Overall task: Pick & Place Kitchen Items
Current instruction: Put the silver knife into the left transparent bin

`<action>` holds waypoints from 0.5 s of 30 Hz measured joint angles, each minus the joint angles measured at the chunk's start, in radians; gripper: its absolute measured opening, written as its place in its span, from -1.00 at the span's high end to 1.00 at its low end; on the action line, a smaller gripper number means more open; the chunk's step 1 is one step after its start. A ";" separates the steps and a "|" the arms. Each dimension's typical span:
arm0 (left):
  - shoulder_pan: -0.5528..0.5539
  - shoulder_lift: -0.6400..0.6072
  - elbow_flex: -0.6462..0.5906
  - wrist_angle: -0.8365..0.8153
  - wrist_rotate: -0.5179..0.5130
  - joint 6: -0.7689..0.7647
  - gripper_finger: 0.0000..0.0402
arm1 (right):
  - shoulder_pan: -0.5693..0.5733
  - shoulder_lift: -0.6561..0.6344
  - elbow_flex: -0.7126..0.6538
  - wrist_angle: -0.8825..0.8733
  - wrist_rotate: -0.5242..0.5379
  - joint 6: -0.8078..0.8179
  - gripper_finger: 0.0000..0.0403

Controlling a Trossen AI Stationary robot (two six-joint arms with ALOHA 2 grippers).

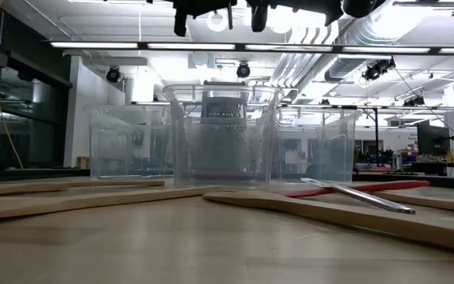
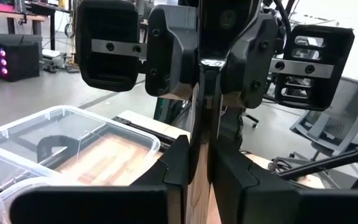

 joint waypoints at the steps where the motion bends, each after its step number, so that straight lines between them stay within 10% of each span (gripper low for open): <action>1: 0.000 0.000 0.000 0.000 0.000 0.000 0.80 | 0.000 0.000 0.000 0.000 0.001 0.000 0.85; 15: 0.001 -0.019 -0.001 -0.036 -0.064 0.000 0.80 | -0.024 -0.043 0.001 -0.057 -0.001 0.053 0.14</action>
